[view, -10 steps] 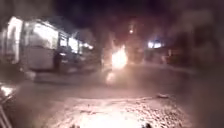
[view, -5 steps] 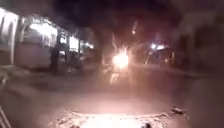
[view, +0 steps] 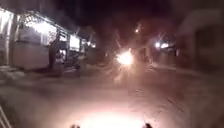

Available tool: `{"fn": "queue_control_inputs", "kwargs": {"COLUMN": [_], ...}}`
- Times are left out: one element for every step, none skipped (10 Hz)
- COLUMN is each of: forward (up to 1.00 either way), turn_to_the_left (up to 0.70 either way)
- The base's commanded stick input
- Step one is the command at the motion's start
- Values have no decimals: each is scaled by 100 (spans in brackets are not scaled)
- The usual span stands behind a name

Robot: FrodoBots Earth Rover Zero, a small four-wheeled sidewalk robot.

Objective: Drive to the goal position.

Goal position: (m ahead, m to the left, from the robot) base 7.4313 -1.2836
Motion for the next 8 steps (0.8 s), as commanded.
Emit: {"fn": "queue_control_inputs", "kwargs": {"forward": [85, 85, 85, 85, 85, 85, 85, 85], "turn_to_the_left": [0, 0, 0, 0, 0, 0, 0, 0]}}
